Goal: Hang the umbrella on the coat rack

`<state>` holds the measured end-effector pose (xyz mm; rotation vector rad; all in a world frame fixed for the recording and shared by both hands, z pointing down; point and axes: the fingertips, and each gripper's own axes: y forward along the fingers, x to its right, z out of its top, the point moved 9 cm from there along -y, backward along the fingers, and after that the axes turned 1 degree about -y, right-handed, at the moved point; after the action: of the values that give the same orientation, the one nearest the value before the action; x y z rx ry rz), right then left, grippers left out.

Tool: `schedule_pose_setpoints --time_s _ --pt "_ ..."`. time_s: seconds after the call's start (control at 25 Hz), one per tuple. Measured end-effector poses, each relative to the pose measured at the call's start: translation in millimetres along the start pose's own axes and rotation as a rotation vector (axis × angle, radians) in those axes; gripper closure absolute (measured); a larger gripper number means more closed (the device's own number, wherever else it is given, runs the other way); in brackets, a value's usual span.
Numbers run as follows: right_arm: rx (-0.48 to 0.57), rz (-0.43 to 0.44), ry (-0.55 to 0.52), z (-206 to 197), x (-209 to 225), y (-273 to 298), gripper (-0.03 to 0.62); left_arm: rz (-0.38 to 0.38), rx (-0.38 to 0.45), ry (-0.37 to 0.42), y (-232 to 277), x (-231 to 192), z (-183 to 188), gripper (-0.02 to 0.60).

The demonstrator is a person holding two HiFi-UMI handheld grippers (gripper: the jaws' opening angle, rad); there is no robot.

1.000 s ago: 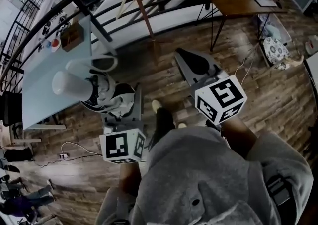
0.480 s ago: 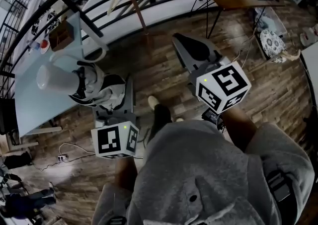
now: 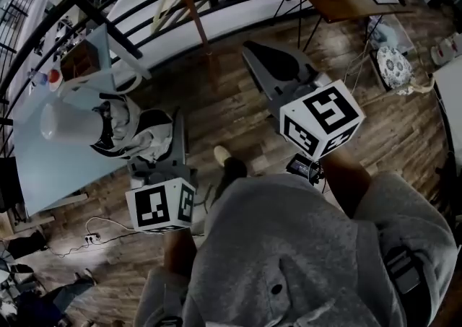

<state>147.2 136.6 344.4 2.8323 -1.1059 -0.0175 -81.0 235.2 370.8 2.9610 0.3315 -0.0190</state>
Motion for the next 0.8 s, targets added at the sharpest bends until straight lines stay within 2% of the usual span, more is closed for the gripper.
schedule_pose_setpoints --time_s 0.16,0.24,0.32,0.48,0.8 --pt "0.003 -0.013 -0.008 -6.8 -5.2 10.3 0.569 -0.020 -0.023 0.008 5.5 -10.1 -7.6 0.337" --pt "0.002 -0.022 -0.004 -9.3 -7.4 12.9 0.569 -0.030 -0.009 0.013 7.0 -13.3 -9.3 0.337" --pt "-0.006 -0.030 -0.001 -4.3 -3.7 28.0 0.569 -0.040 0.010 0.013 19.8 -23.5 -1.8 0.337" --pt "-0.018 -0.034 0.011 12.0 6.7 70.8 0.569 -0.047 -0.018 0.005 52.1 -50.4 20.0 0.337" --pt "-0.006 -0.044 0.009 -0.2 2.0 81.0 0.569 -0.057 0.037 0.014 57.7 -62.3 10.5 0.339"
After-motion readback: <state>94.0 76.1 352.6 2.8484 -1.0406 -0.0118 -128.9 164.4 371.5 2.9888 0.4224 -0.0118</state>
